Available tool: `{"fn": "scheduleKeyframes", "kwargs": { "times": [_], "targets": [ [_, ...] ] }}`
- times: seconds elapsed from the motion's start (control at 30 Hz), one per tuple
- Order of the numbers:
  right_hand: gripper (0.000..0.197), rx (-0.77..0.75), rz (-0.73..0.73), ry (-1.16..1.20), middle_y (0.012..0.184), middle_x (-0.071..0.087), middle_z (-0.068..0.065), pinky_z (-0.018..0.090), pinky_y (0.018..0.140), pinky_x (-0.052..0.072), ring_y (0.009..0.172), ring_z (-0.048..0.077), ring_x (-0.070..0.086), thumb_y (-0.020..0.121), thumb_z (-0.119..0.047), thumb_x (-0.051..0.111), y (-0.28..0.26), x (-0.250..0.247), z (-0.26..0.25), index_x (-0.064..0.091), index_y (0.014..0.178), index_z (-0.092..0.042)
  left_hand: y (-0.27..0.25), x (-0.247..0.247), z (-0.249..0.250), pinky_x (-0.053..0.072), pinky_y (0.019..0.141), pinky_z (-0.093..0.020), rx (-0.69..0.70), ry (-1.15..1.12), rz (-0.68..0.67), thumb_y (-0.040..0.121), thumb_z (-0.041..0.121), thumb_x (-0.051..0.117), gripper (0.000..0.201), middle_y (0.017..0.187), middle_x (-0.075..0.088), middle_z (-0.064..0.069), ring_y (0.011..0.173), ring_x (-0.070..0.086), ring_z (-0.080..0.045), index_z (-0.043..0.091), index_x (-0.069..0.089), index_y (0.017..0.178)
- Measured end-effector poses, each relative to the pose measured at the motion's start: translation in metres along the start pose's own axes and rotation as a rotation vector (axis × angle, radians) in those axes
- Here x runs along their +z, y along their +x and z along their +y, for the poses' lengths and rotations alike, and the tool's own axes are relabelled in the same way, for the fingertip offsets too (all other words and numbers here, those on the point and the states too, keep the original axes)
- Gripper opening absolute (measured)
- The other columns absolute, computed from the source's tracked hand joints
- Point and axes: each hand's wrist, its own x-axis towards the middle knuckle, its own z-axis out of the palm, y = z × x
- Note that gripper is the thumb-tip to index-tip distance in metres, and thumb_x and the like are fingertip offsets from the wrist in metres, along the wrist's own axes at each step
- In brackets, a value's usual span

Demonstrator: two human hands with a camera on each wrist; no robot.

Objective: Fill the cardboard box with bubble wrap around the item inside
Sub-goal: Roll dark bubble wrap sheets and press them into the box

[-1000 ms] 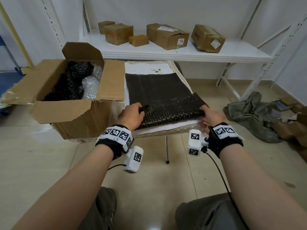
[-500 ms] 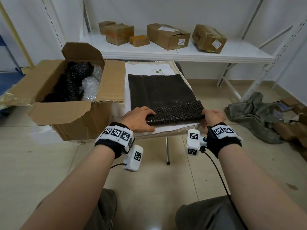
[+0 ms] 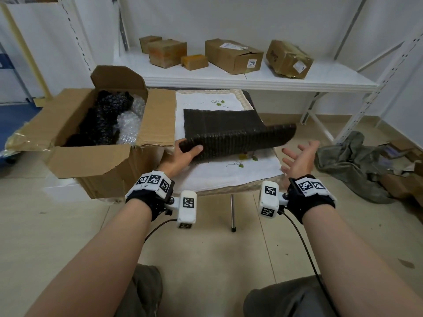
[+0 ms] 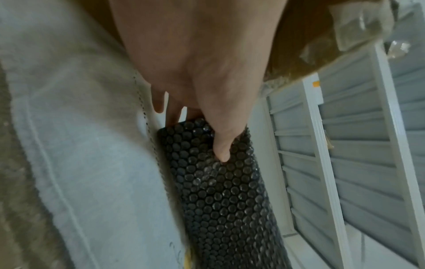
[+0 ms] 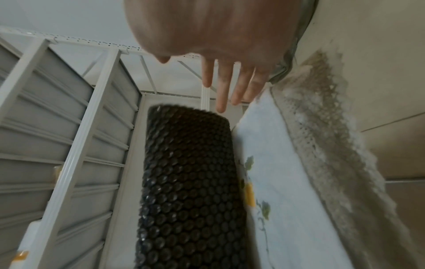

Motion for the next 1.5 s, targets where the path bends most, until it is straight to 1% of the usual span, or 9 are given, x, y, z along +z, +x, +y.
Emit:
{"fn": "scheduleKeyframes", "kwargs": {
  "times": [0.2, 0.4, 0.57, 0.77, 0.97, 1.03, 1.17, 1.33, 1.5],
  "targets": [
    [0.058, -0.046, -0.108, -0.143, 0.140, 0.047, 0.008, 0.041, 0.104, 0.041, 0.123, 0.024, 0.047, 0.087, -0.034, 0.054, -0.007, 0.009, 0.001, 0.040, 0.142, -0.020, -0.001, -0.004, -0.002, 0.028, 0.115, -0.038, -0.026, -0.081, 0.021, 0.098, 0.054, 0.041, 0.067, 0.147, 0.044, -0.006, 0.136, 0.040, -0.026, 0.013, 0.030, 0.149],
    [0.066, -0.118, -0.181, -0.167, 0.125, 0.042, 0.000, 0.032, 0.103, 0.035, 0.115, 0.015, 0.044, 0.094, -0.029, 0.058, -0.008, 0.014, 0.002, 0.025, 0.150, -0.021, 0.049, 0.008, -0.040, 0.025, 0.118, -0.050, -0.006, -0.097, 0.041, 0.068, 0.092, 0.031, 0.109, 0.155, 0.035, -0.005, 0.143, 0.031, -0.026, 0.021, 0.028, 0.151],
    [0.060, -0.119, -0.198, -0.340, 0.123, 0.046, 0.004, 0.026, 0.093, 0.039, 0.110, 0.016, 0.048, 0.093, -0.021, 0.061, -0.009, 0.013, 0.005, 0.033, 0.145, -0.014, 0.006, -0.001, -0.007, 0.021, 0.117, -0.037, -0.056, 0.050, 0.042, 0.102, 0.049, 0.031, 0.065, 0.158, 0.025, -0.010, 0.145, 0.026, -0.029, 0.014, 0.015, 0.155],
    [0.048, -0.190, -0.095, -0.615, 0.104, 0.057, 0.004, 0.029, 0.086, 0.046, 0.101, 0.023, 0.060, 0.086, -0.009, 0.069, 0.000, 0.010, 0.012, 0.050, 0.130, -0.016, 0.005, -0.006, -0.017, 0.047, 0.098, -0.046, -0.067, 0.414, 0.147, 0.096, 0.038, 0.053, 0.050, 0.133, 0.053, -0.019, 0.116, 0.055, -0.039, 0.013, 0.040, 0.137],
    [0.046, -0.245, -0.047, -0.780, 0.107, 0.066, 0.005, 0.046, 0.100, 0.047, 0.113, 0.032, 0.059, 0.077, -0.011, 0.074, 0.004, 0.012, 0.024, 0.055, 0.117, -0.024, 0.004, 0.001, -0.019, 0.041, 0.100, -0.032, 0.294, 0.553, 0.100, 0.083, 0.003, 0.068, 0.042, 0.119, 0.034, 0.003, 0.111, 0.041, -0.018, 0.031, 0.056, 0.112],
    [0.047, -0.259, -0.029, -0.808, 0.107, 0.063, 0.004, 0.045, 0.100, 0.046, 0.116, 0.031, 0.055, 0.077, -0.009, 0.074, 0.005, 0.012, 0.025, 0.057, 0.117, -0.023, -0.005, 0.005, -0.005, 0.033, 0.098, -0.026, 0.380, 0.640, 0.013, 0.089, 0.022, 0.067, 0.021, 0.118, 0.043, 0.004, 0.109, 0.039, -0.014, 0.027, 0.068, 0.110],
    [0.046, -0.280, -0.001, -0.812, 0.119, 0.059, 0.010, 0.042, 0.102, 0.044, 0.119, 0.030, 0.050, 0.078, -0.011, 0.073, 0.006, 0.012, 0.025, 0.058, 0.120, -0.021, -0.011, 0.005, 0.005, 0.034, 0.105, -0.044, 0.261, 0.873, -0.238, 0.067, 0.078, 0.062, 0.073, 0.133, 0.047, 0.006, 0.125, 0.040, -0.020, 0.041, 0.056, 0.129],
    [0.034, -0.342, 0.104, -0.678, 0.121, 0.059, 0.013, 0.037, 0.103, 0.037, 0.121, 0.031, 0.050, 0.087, -0.025, 0.063, 0.001, 0.013, 0.017, 0.058, 0.119, -0.013, -0.015, 0.003, 0.015, 0.048, 0.093, -0.036, 0.271, 0.745, -0.160, 0.084, 0.028, 0.066, 0.042, 0.125, 0.060, -0.002, 0.107, 0.057, -0.022, 0.034, 0.056, 0.125],
    [0.016, -0.238, 0.129, -0.422, 0.117, 0.060, 0.019, 0.046, 0.095, 0.052, 0.099, 0.033, 0.064, 0.090, -0.008, 0.050, 0.000, 0.017, 0.008, 0.048, 0.106, -0.008, -0.018, 0.005, 0.025, 0.041, 0.095, -0.044, 0.292, 0.733, -0.108, 0.100, 0.019, 0.039, 0.029, 0.109, 0.065, -0.011, 0.108, 0.054, -0.037, 0.023, 0.061, 0.117]
  ]
}}
